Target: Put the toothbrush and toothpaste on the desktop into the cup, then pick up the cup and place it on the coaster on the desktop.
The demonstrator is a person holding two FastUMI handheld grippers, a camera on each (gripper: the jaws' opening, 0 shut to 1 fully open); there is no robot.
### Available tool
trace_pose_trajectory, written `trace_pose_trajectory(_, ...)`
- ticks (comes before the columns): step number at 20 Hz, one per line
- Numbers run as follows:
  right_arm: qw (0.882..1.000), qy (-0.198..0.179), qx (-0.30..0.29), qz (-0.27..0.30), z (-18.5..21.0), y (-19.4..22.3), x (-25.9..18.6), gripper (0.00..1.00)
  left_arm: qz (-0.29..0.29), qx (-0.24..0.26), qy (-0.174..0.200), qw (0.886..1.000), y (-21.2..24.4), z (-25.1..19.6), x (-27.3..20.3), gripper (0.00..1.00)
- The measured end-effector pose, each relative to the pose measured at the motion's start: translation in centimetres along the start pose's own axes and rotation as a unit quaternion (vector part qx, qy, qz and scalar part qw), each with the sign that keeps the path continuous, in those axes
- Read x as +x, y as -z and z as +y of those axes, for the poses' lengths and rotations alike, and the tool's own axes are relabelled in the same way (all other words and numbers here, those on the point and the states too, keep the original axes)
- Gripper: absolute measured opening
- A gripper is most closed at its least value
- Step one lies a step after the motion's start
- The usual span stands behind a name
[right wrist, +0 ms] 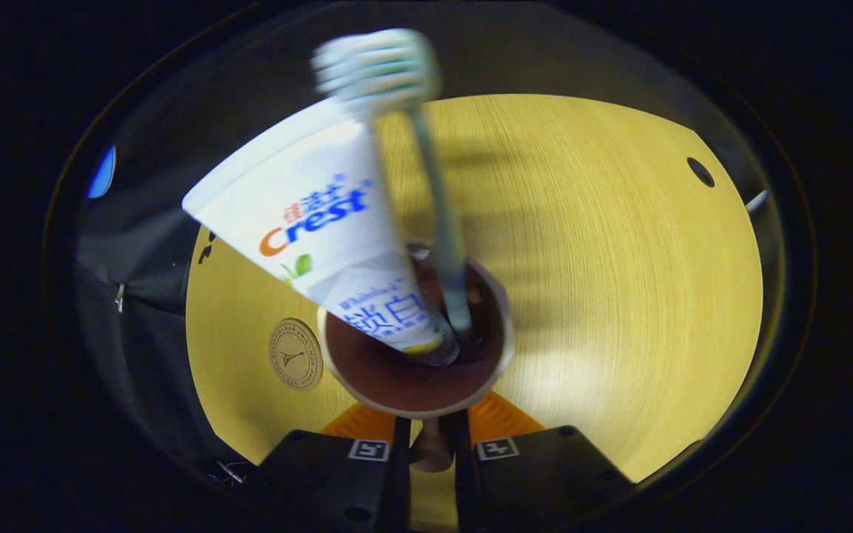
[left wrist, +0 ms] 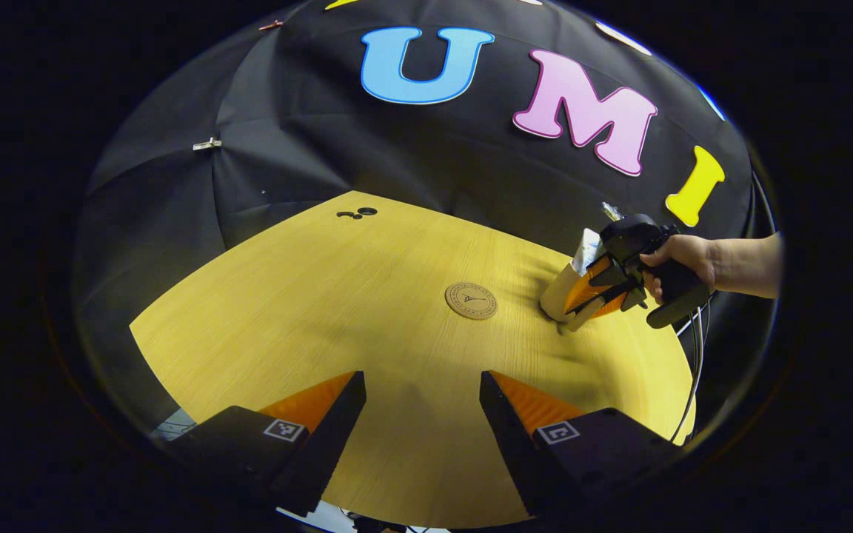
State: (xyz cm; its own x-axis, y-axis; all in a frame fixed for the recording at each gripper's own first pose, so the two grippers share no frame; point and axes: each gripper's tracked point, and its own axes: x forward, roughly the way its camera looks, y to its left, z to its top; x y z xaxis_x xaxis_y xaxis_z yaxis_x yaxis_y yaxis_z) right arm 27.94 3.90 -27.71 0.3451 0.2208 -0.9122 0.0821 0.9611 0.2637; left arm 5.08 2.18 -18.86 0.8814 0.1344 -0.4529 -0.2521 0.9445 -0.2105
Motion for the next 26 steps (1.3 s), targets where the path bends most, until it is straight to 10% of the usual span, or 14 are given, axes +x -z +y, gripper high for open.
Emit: trace_pose_trajectory(26,0.983,-0.027,-0.181,-0.015,4.8,0.6,-0.3,0.24,0.033,-0.002,-0.003,0.999,3.8,3.3,-1.5,0.98)
